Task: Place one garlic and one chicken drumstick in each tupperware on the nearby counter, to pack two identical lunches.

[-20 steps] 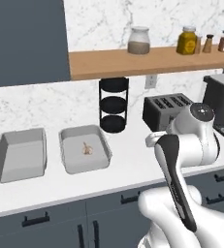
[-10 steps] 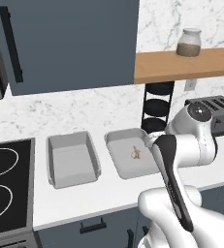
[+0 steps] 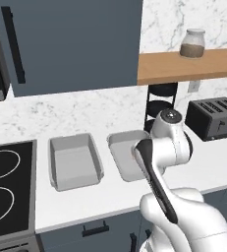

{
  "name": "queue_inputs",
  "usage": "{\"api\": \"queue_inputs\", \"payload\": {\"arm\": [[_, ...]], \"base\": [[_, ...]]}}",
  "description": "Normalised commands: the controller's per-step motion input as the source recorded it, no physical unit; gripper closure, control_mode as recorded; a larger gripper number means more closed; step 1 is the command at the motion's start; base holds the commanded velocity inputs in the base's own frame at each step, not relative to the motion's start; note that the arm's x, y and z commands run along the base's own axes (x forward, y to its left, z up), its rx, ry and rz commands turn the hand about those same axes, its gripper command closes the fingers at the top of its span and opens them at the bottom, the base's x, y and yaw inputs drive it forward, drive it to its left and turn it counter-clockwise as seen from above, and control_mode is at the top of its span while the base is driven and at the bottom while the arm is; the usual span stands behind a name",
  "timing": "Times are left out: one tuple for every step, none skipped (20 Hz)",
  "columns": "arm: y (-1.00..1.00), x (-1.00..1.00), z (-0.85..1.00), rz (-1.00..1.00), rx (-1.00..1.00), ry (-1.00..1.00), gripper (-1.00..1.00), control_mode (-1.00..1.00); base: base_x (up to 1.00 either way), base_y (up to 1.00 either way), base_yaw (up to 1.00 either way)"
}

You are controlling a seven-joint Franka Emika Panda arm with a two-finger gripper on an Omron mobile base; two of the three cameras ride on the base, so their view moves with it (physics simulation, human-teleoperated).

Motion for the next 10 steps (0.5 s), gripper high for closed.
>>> {"api": "queue_inputs", "payload": {"arm": [[0.23, 0.56, -0.64, 0.14, -0.05, 0.16, 1.0, -1.0], [0.54, 0.68, -0.71, 0.13, -0.07, 0.07, 1.0, -1.0], [0.44, 0.76, -0.66, 0.15, -0.05, 0.07, 1.0, -1.0], [0.28, 0.71, -0.51, 0.15, 0.0, 0.13, 1.0, -1.0], [0.41, 0.75, -0.51, 0.13, 0.0, 0.15, 1.0, -1.0], [0.41, 0.79, -0.55, 0.14, 0.0, 0.18, 1.0, -1.0], [0.51, 0.87, -0.58, 0.14, 0.0, 0.19, 1.0, -1.0], [0.51, 0.91, -0.54, 0.12, 0.0, 0.21, 1.0, -1.0], [0.51, 0.9, -0.5, 0.1, 0.0, 0.21, 1.0, -1.0], [0.37, 0.9, -0.41, 0.08, 0.0, 0.21, 1.0, -1.0]], "base": [[0.0, 0.0, 0.0], [0.0, 0.0, 0.0], [0.0, 0.0, 0.0], [0.0, 0.0, 0.0], [0.0, 0.0, 0.0], [0.0, 0.0, 0.0], [0.0, 0.0, 0.0], [0.0, 0.0, 0.0], [0.0, 0.0, 0.0], [0.0, 0.0, 0.0]]}}
